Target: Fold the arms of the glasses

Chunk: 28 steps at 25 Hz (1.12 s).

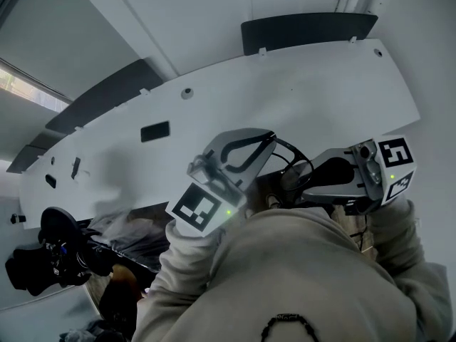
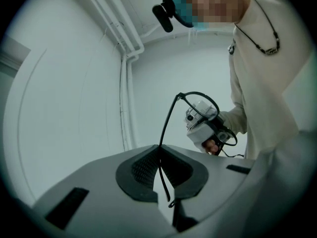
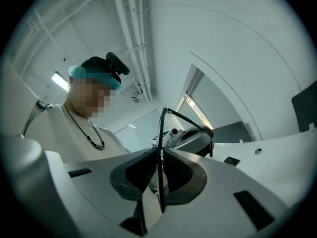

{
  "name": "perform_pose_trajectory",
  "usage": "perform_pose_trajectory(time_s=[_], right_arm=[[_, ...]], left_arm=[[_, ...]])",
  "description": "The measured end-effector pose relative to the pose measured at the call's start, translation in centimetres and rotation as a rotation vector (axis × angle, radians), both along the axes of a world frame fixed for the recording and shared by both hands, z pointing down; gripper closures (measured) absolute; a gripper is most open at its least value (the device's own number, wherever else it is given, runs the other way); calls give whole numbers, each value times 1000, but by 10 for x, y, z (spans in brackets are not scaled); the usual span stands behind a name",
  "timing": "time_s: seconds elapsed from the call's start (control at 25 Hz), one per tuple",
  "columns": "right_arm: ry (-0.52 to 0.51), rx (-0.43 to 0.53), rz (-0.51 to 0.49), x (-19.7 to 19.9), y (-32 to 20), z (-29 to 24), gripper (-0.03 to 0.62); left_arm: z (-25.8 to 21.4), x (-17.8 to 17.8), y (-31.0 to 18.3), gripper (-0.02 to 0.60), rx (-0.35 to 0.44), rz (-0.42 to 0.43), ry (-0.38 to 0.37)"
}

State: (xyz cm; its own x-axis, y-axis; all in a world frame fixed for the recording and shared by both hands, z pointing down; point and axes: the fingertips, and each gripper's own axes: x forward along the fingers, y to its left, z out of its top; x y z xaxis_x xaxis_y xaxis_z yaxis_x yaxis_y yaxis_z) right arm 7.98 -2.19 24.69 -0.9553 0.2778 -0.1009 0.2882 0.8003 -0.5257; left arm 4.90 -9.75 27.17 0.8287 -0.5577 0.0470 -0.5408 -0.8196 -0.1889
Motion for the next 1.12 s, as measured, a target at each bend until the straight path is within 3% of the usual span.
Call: perform_pose_trajectory(time_s=[0.36,1.12], right_arm=[[-5,59,54,-1,-7,-3,537],[4,113,114,0,-13,-1,537]], left_arm=[[-5,8,-1,571,-45,38,127],[-1,20,2,571,-109,94,192]])
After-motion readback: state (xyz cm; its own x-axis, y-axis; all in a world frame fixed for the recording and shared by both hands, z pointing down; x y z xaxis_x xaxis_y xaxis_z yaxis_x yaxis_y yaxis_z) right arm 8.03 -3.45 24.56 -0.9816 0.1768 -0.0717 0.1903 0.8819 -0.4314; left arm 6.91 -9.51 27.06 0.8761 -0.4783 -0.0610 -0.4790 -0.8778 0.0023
